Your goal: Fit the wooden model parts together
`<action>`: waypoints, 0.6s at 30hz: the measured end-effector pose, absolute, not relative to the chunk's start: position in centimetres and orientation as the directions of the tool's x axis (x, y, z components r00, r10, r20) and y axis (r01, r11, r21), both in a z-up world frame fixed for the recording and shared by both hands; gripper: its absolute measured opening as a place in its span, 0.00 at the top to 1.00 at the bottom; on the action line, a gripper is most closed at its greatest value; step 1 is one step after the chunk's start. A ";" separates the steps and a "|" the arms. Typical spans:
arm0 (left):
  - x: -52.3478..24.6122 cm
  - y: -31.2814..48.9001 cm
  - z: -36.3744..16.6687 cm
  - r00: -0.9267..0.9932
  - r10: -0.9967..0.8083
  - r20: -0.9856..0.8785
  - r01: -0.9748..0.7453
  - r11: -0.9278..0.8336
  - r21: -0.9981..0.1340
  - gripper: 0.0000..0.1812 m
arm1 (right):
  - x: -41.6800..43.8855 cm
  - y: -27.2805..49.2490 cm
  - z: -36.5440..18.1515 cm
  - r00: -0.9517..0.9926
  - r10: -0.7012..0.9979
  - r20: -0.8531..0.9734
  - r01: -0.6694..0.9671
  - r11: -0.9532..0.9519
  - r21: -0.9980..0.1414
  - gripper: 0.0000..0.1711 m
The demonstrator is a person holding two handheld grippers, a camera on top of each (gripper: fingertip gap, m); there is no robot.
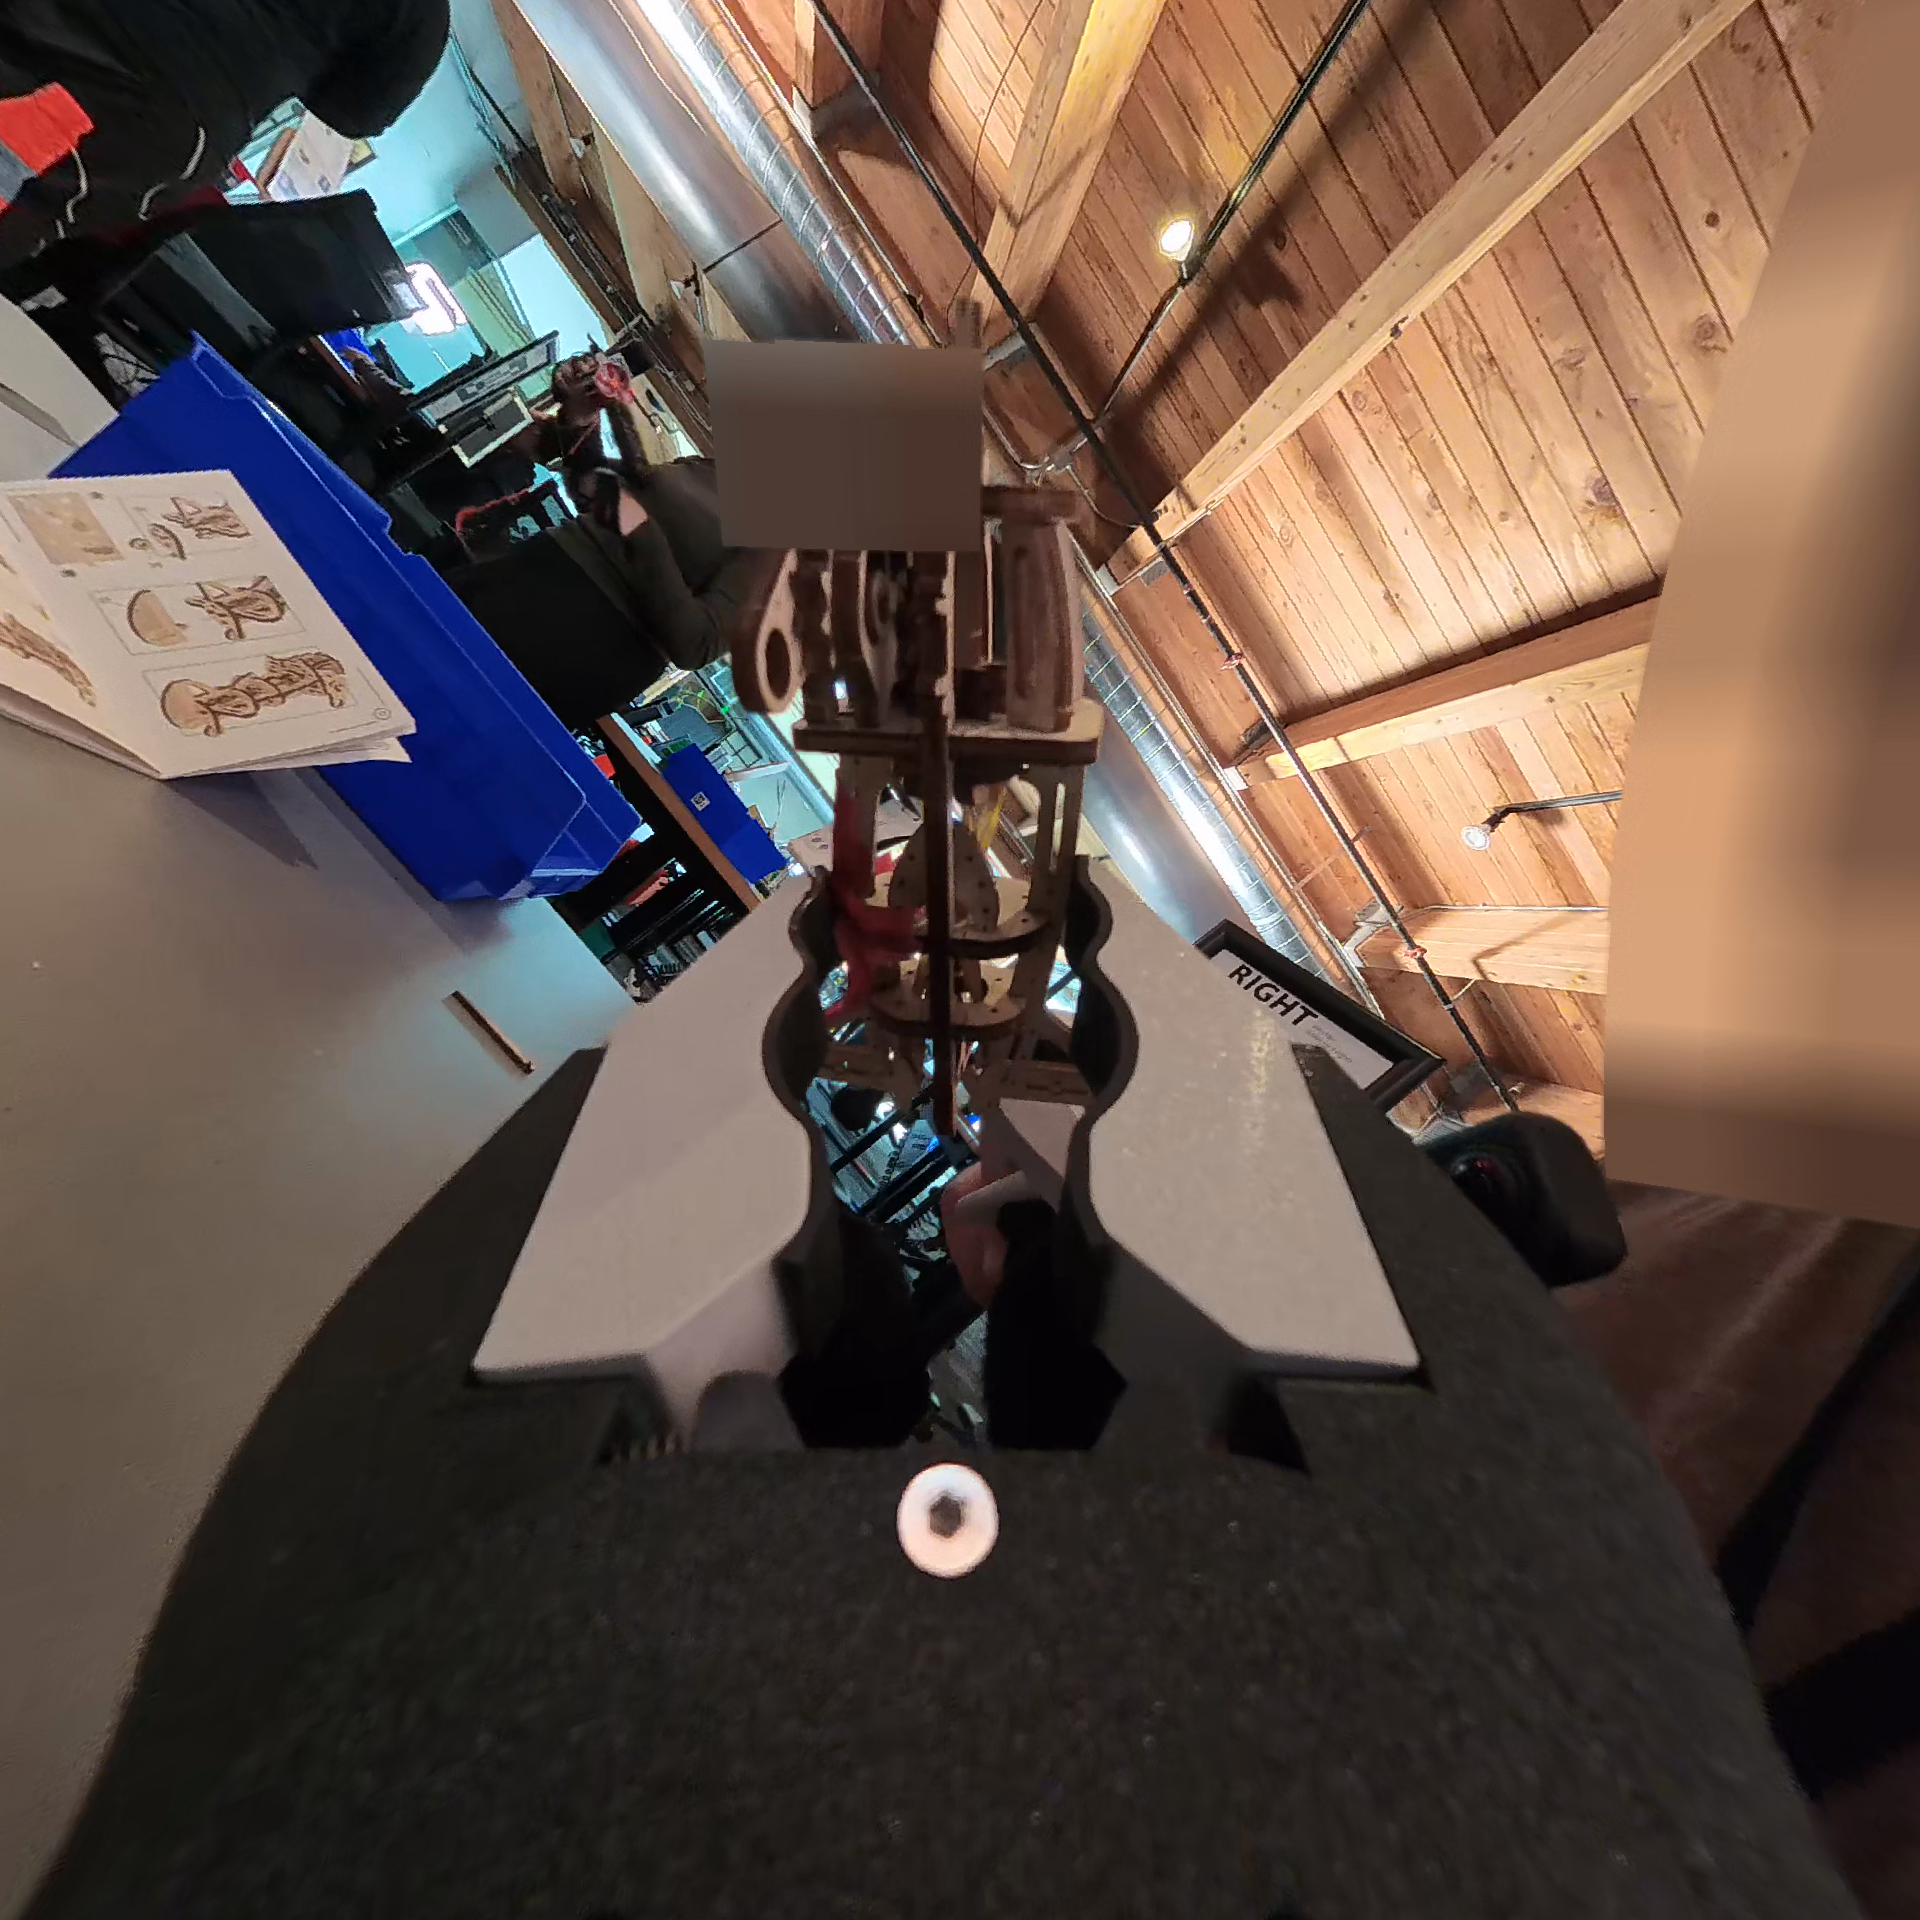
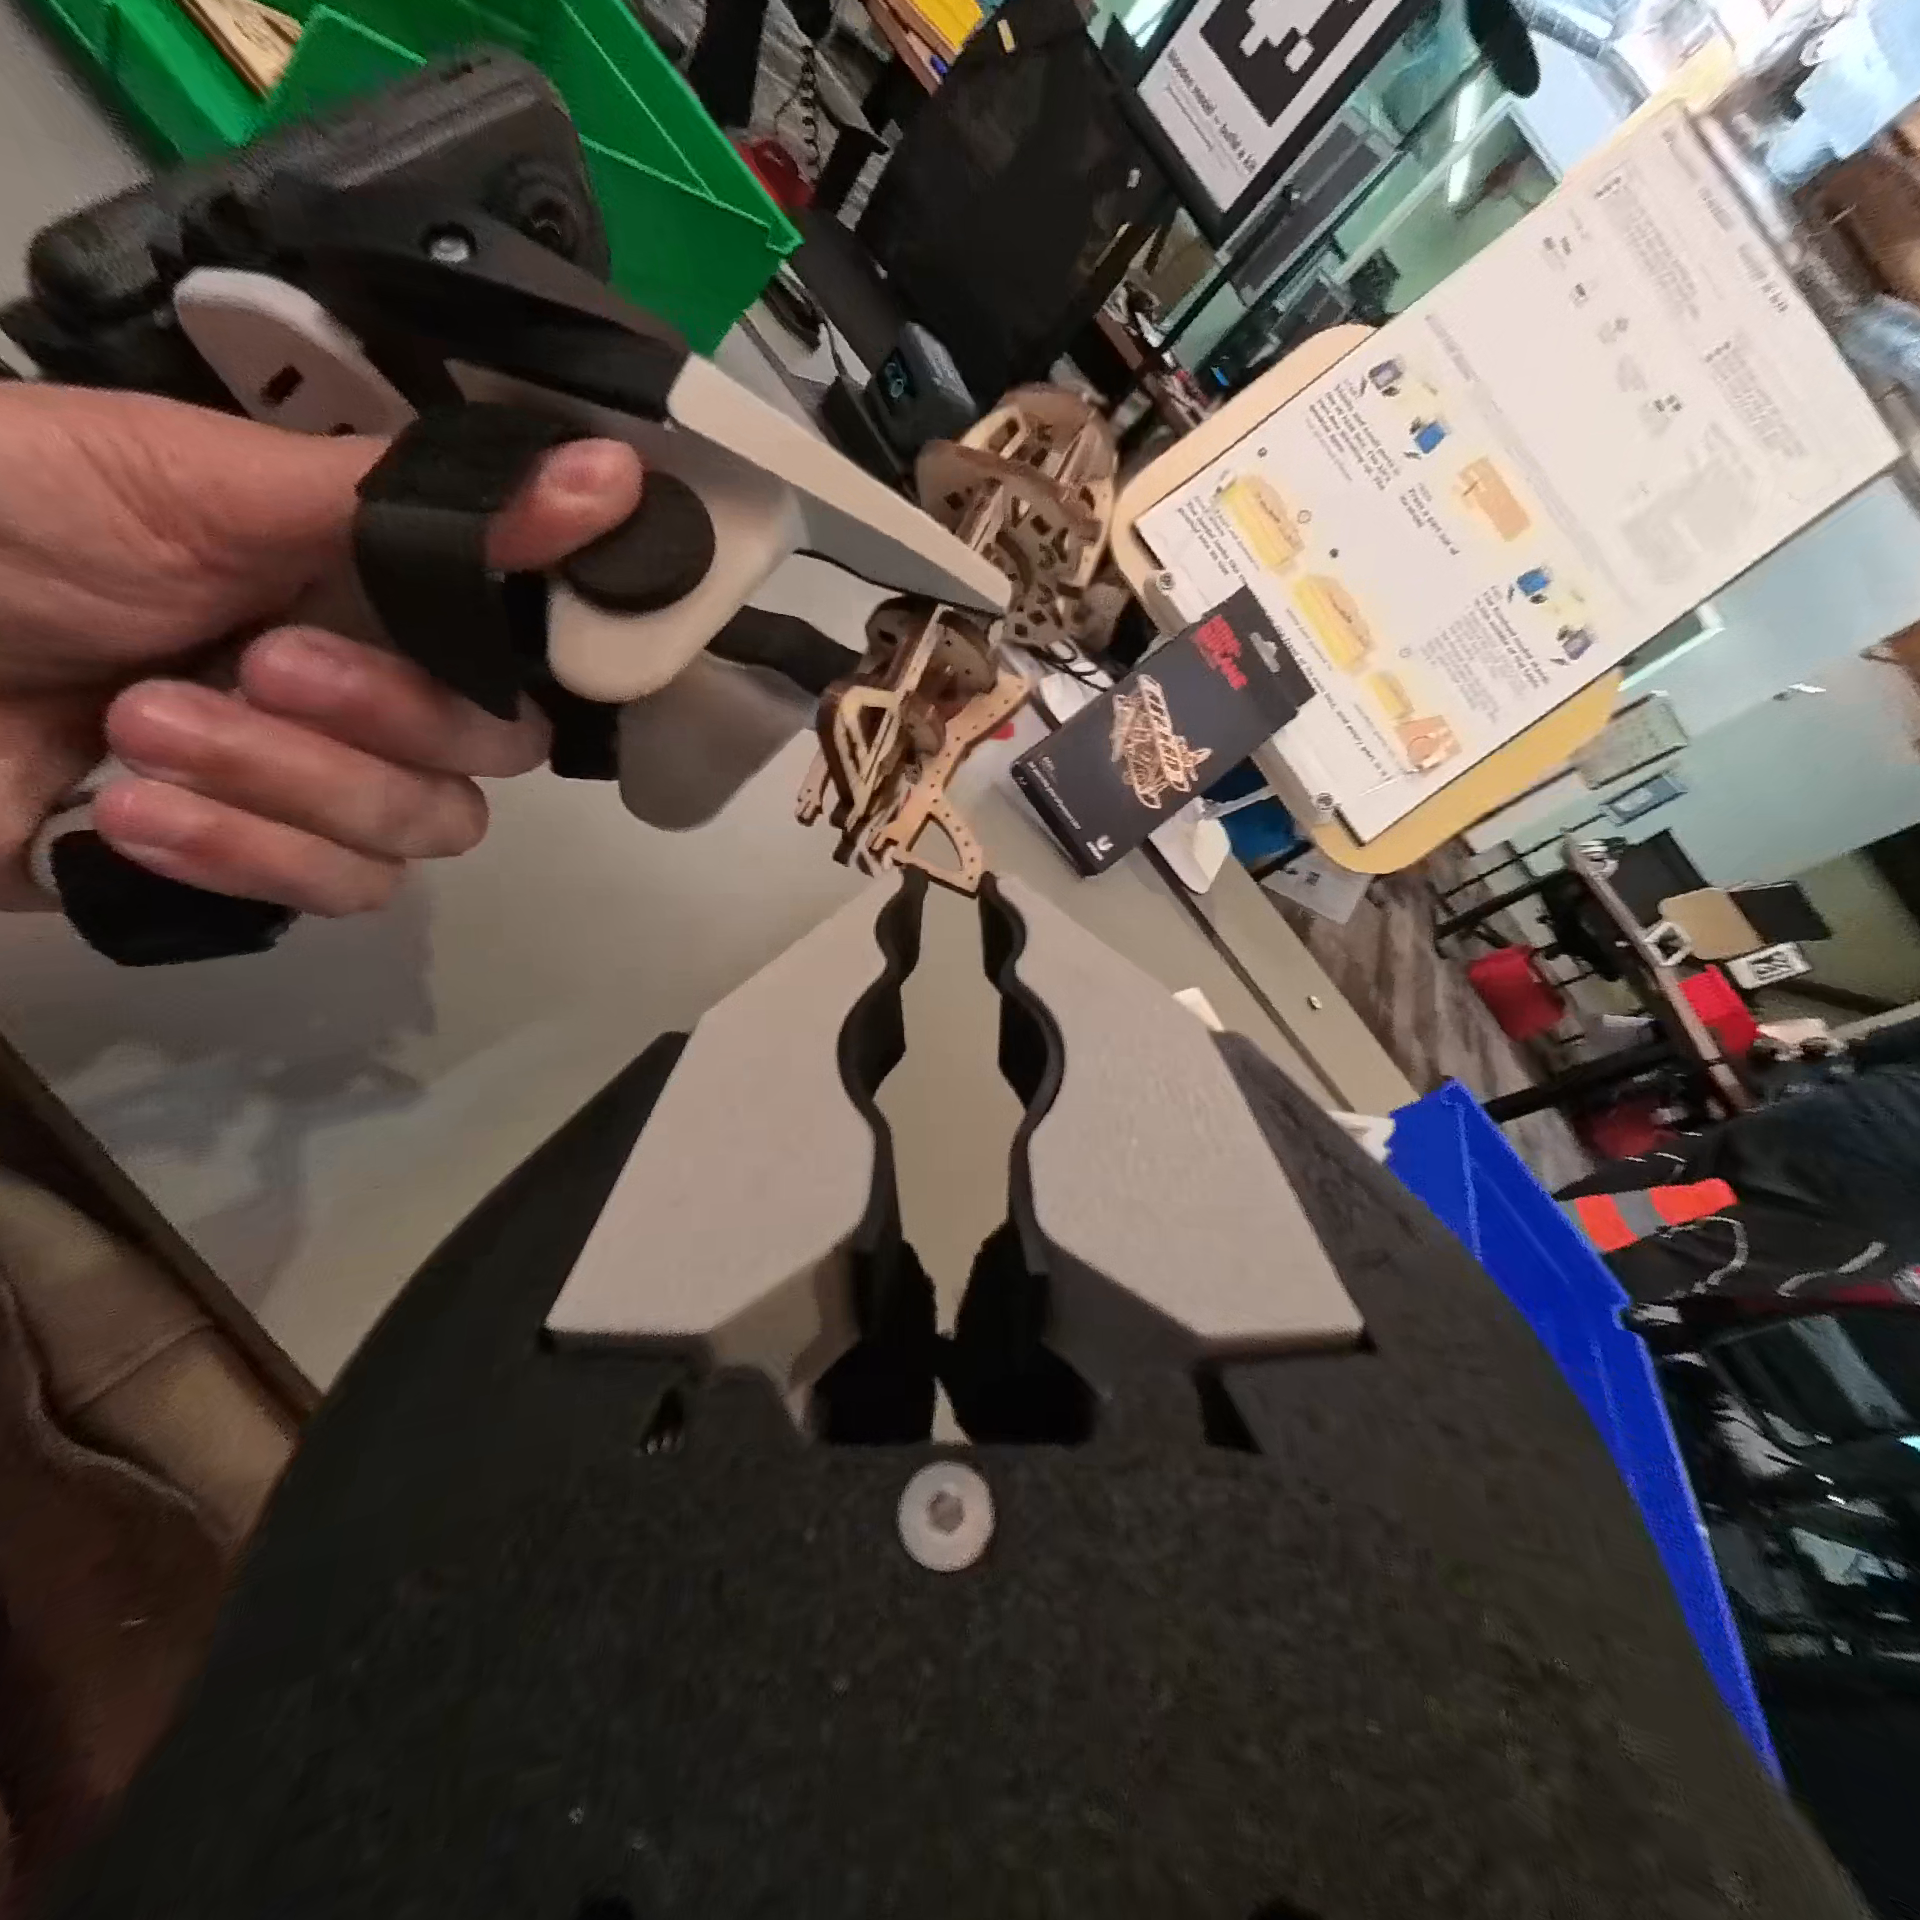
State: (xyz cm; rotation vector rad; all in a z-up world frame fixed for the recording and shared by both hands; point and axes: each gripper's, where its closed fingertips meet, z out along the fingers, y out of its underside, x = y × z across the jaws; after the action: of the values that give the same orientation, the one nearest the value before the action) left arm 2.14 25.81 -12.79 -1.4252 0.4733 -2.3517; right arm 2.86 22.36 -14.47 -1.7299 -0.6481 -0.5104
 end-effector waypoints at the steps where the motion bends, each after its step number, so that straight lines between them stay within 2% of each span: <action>1: 2.1 25.8 -12.7 -0.437 -0.459 0.774 0.122 -0.882 -0.455 0.77 | 2.8 22.3 -14.4 0.760 0.171 0.627 0.650 -0.181 -0.738 0.94; 12: 1.6 24.7 -11.4 -0.517 -0.460 0.722 0.083 -0.867 -0.492 0.77 | 2.0 21.7 -13.5 0.884 0.289 0.366 0.424 -0.169 -0.890 0.92; 18: 1.7 24.1 -11.3 -0.525 -0.469 0.711 0.064 -0.854 -0.516 0.77 | 1.8 21.5 -13.0 0.912 0.324 0.251 0.317 -0.171 -0.933 0.92</action>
State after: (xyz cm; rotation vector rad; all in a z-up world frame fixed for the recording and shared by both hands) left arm 1.66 24.06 -11.26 -1.3199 0.6272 -2.4176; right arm 1.78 21.46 -13.03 -1.7671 -0.4836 0.0065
